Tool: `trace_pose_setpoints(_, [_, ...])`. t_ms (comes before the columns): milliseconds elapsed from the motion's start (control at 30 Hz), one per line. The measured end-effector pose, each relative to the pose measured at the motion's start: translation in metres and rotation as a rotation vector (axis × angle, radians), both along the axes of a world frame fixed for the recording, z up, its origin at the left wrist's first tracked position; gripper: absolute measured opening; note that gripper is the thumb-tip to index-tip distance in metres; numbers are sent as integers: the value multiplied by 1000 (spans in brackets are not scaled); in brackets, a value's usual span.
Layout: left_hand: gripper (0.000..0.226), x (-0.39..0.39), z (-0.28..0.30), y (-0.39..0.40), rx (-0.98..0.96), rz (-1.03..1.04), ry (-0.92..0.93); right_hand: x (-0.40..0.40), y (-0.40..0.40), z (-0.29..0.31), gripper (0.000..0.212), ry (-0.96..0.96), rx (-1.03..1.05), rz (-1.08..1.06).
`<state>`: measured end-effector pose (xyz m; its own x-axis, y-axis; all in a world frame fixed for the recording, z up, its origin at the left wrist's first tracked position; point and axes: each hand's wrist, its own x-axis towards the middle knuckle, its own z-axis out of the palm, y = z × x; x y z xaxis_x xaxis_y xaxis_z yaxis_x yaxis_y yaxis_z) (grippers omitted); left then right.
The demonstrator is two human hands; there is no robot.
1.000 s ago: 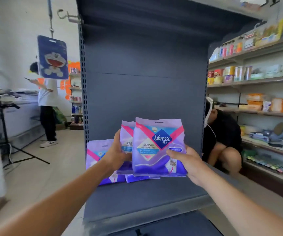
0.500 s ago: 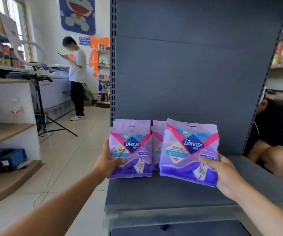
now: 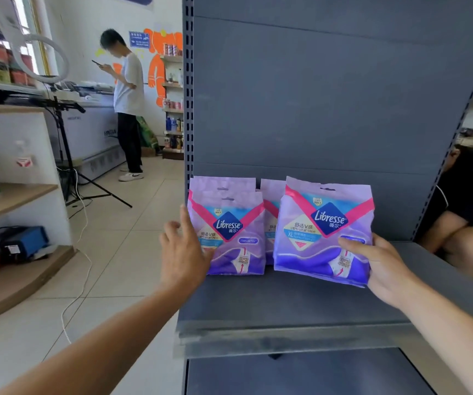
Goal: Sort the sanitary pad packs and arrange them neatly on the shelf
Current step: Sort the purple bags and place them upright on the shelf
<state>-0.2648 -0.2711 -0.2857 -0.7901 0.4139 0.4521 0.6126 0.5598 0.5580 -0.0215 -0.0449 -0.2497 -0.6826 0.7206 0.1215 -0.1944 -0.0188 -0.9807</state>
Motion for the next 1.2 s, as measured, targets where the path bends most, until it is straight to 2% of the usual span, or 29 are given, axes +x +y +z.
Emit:
trace_pose_setpoints(67, [89,28,7,-7,-171,-88,276,3,3,3,111,-35,13,-15])
trace_pose_setpoints(100, [82,42,9,-8,-269,-193,324,5,6,4,117,-37,18,-14])
trace_pose_setpoints(200, [80,85,5,-8,-568,-471,181,10,12,8,118,-23,16,-17])
trace_pose_setpoints(267, [83,101,-8,-5,-705,-529,56,11,15,6,110,-6,10,-17])
trace_pose_setpoints(333, [83,105,-21,-2,-772,-508,44,9,17,1,94,6,-4,-19])
trace_pose_setpoints(433, [77,101,-33,1,-763,-461,136,3,23,-11,71,-4,-31,-23])
trace_pose_setpoints(467, [76,101,-37,1,-754,-452,160,1,24,-14,71,-13,-31,-17])
trace_pose_setpoints(600, [76,101,-43,3,-727,-430,175,-7,32,-28,92,-66,-5,1])
trace_pose_setpoints(667, [76,102,-42,4,-723,-429,168,-13,36,-34,95,-98,30,-1])
trace_pose_setpoints(733, [77,102,-42,5,-719,-428,163,-19,40,-39,81,-140,65,-22])
trace_pose_setpoints(800, [78,101,-43,5,-715,-421,164,-27,42,-41,45,-159,64,-51])
trace_pose_setpoints(867, [78,102,-44,5,-711,-419,168,-33,43,-42,27,-171,80,-65])
trace_pose_setpoints(1067, [77,103,-42,4,-708,-417,159,-57,38,-46,20,-235,220,-103])
trace_pose_setpoints(1200, [77,103,-41,4,-715,-420,151,-63,44,-54,25,-328,386,-201])
